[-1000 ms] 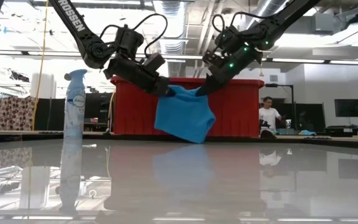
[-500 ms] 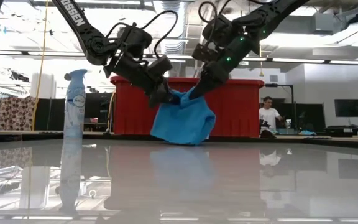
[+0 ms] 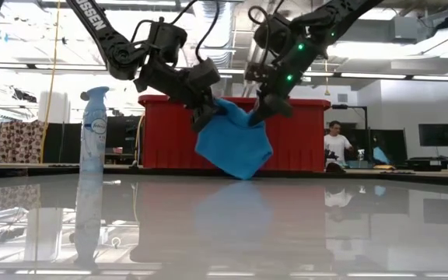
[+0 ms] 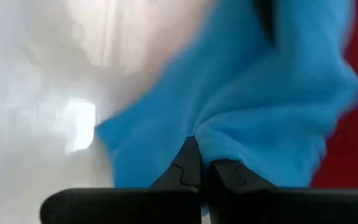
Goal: Fold laundry
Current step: Fold the blue shorts
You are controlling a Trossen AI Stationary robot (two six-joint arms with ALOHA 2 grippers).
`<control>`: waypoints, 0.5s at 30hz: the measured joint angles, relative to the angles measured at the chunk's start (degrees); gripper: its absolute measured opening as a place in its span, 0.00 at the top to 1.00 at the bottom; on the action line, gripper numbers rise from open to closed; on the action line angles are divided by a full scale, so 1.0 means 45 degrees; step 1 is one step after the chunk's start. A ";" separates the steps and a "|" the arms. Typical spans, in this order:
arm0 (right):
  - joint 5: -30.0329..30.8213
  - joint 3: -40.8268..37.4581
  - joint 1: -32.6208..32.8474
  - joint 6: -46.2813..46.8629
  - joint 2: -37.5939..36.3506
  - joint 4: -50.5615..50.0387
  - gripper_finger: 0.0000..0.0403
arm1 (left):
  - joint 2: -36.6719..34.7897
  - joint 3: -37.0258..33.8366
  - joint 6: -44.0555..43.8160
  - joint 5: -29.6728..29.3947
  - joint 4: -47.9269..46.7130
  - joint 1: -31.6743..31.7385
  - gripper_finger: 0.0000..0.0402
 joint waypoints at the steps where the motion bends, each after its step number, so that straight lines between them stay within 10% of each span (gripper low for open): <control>1: 0.0027 -0.0009 0.0220 -0.0060 0.0023 -0.0110 0.94 | 0.0000 0.0000 0.0115 0.0196 -0.0154 -0.0176 1.00; 15: 0.2297 -0.0019 0.0384 -0.0104 0.0024 -0.0528 0.94 | 0.0000 -0.0010 0.2779 -0.0095 0.0126 -0.0782 1.00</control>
